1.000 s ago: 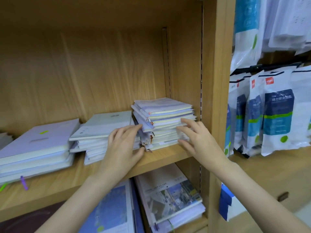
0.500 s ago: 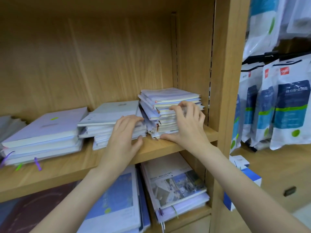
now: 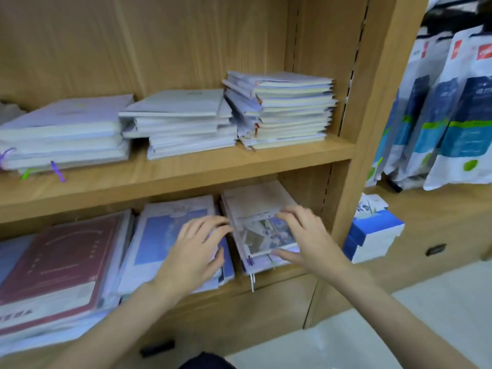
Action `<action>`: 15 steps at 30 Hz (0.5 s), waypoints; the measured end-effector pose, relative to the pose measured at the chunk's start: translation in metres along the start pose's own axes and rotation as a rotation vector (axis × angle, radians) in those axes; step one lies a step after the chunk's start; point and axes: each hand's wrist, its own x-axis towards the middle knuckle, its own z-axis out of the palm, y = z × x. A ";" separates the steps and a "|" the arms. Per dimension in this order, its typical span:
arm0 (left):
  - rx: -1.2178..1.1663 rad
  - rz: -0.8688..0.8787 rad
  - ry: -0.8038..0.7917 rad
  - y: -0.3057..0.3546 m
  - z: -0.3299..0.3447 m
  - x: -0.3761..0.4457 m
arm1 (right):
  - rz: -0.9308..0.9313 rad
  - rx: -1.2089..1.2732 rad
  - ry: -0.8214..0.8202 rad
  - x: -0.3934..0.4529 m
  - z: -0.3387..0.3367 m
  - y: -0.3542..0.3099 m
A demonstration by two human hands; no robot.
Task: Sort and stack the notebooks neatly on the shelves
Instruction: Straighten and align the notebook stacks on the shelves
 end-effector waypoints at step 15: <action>0.093 -0.245 -0.756 -0.027 0.027 -0.028 | -0.135 -0.238 -0.310 0.033 0.056 -0.008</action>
